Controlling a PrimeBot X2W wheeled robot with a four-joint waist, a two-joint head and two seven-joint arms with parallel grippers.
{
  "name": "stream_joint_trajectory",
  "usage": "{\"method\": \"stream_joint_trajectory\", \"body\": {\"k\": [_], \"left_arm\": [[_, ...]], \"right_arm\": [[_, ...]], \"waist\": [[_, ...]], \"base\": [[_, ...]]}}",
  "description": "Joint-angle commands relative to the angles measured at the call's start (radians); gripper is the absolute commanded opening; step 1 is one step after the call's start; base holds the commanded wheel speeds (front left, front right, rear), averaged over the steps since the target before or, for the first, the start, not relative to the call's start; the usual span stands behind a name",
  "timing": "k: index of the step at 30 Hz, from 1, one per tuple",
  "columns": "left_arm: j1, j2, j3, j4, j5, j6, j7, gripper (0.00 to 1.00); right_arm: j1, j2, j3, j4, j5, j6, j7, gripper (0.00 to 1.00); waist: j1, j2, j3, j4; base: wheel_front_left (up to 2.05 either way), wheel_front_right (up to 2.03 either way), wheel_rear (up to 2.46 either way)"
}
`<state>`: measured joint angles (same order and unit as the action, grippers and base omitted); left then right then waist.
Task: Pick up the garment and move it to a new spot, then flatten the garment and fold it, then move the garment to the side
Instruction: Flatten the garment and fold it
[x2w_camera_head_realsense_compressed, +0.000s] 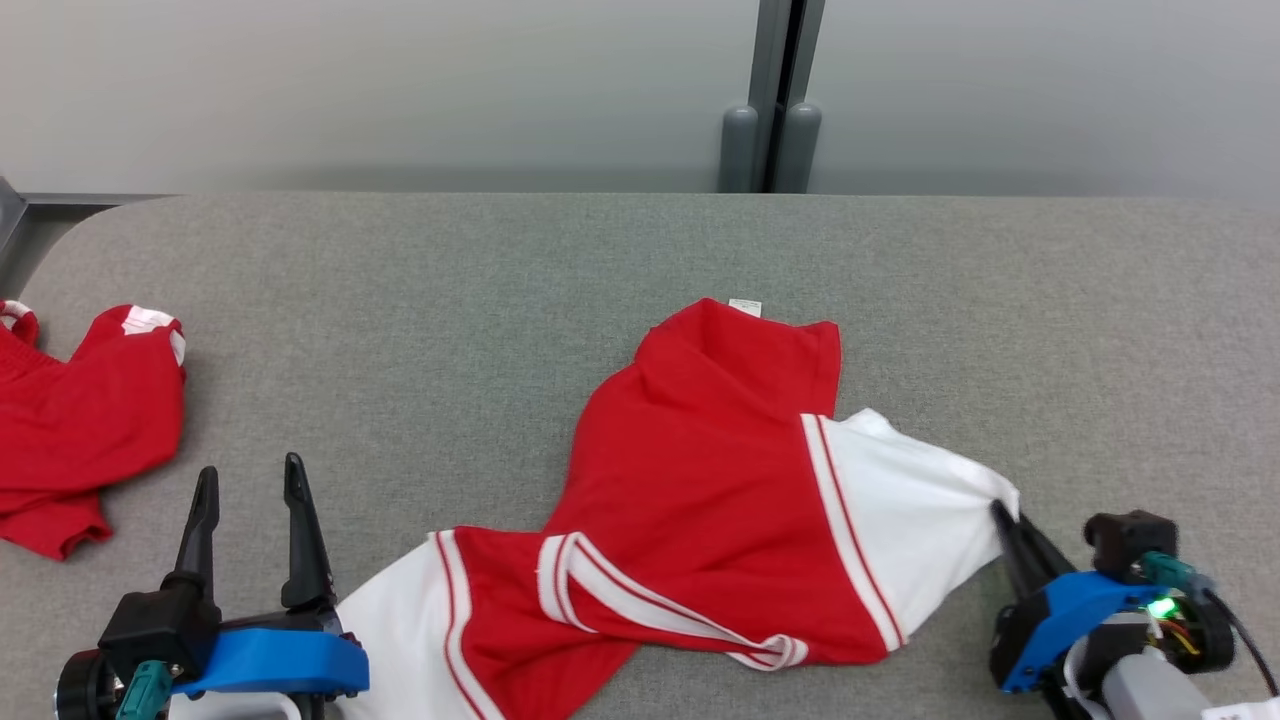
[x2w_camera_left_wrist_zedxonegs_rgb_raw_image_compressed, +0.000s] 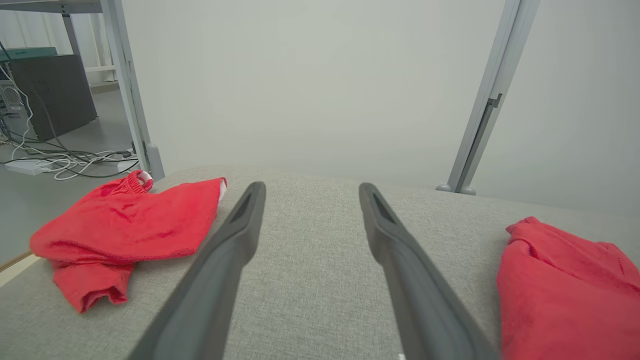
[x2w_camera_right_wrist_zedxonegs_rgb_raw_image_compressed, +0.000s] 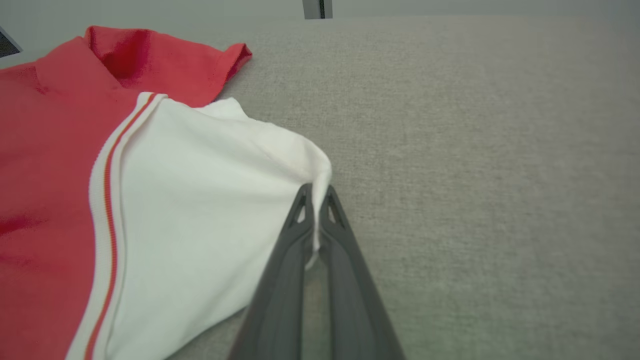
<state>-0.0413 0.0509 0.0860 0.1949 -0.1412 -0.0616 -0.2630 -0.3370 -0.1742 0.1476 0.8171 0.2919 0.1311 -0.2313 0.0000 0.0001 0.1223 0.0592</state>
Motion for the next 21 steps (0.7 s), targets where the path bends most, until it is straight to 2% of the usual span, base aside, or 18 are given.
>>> {"method": "stream_joint_trajectory", "body": {"k": [1,9,13,17,21], "left_arm": [[0.01,-0.001,0.004,-0.002,0.002,0.002,-0.003,1.0],[0.013,-0.001,-0.001,-0.01,-0.002,0.005,-0.003,1.0],[0.009,-0.001,-0.003,-0.011,-0.006,0.005,-0.003,1.0],[0.001,-0.001,-0.005,-0.006,-0.009,0.005,-0.003,1.0],[-0.006,-0.001,-0.004,-0.005,-0.013,0.005,-0.003,1.0]], "right_arm": [[0.021,-0.018,-0.017,-0.015,0.002,0.0,-0.007,0.0],[0.101,-0.093,-0.179,-0.166,-0.009,0.0,0.026,0.0],[0.125,-0.078,-0.22,-0.291,-0.018,0.0,0.073,0.0],[0.119,-0.049,-0.171,-0.443,0.001,0.0,0.131,0.0],[0.04,-0.022,-0.054,-0.586,0.034,0.0,0.186,0.0]], "waist": [[0.0,-0.0001,-0.003,-0.006],[0.0,-0.0001,-0.002,-0.02],[0.0,-0.0001,0.002,-0.02],[0.0,-0.0001,0.004,-0.013],[0.0,-0.0001,0.008,-0.004]], "base": [[0.0,0.0,0.0],[0.0,0.0,0.0],[0.0,0.0,0.0],[0.0,0.0,0.0],[0.0,0.0,0.0]]}}
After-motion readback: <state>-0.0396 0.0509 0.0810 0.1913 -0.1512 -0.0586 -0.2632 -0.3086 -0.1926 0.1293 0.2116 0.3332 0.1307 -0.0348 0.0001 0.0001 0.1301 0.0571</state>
